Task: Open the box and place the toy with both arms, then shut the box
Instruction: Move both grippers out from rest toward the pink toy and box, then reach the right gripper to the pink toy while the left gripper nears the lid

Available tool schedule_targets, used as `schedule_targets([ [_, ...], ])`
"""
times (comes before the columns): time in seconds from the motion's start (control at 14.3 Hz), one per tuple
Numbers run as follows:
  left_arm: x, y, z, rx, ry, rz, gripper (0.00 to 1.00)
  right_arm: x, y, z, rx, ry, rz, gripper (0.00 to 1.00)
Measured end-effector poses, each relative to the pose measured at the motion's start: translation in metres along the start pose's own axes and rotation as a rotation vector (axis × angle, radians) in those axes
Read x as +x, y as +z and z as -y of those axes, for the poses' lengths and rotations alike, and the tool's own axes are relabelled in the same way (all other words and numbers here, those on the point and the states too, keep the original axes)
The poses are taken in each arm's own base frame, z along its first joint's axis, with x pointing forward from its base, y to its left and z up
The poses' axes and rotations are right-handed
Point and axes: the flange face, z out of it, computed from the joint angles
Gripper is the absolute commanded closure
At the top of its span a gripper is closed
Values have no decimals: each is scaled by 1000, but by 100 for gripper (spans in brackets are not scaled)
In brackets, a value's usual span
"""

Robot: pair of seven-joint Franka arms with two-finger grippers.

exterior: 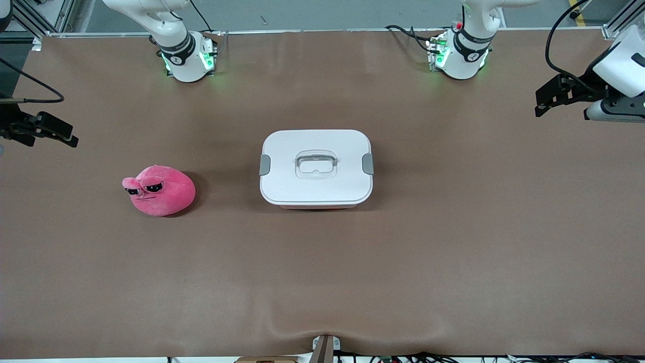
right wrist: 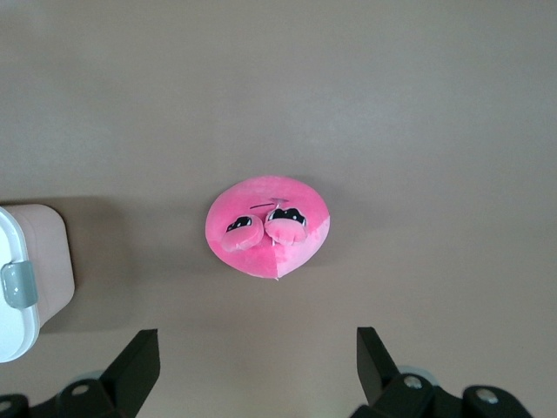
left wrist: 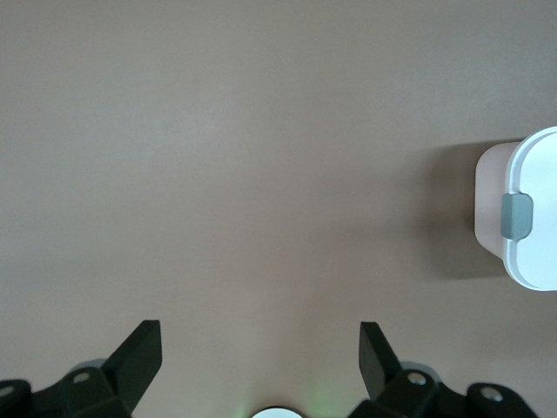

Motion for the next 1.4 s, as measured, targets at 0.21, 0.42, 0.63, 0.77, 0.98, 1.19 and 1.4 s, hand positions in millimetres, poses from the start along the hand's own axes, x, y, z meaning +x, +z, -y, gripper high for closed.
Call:
schedule_targets([
  [0.21, 0, 0, 0, 0, 0, -1, 0, 0, 0, 2, 0, -4, 0, 0],
  [0.42, 5, 7, 1, -1, -2, 14, 0, 0, -5, 3, 0, -5, -9, 0],
  [0.63, 13, 23, 13, -5, -22, 49, 0, 0, -5, 4, 0, -8, -9, 0],
  [0.77, 9, 29, 15, -7, -23, 106, 0, 0, -4, 9, 0, -16, -7, 0],
  [0.98, -2, 32, -5, -16, 14, 185, 0, 1, -1, 14, -1, -25, -1, 0],
  [1.19, 2, 8, -24, -13, 23, 101, 0, 10, 12, 24, -2, -41, -2, 0],
  [1.4, 22, 32, -10, -20, -1, 137, 0, 27, 46, 39, -5, -64, 2, 0],
])
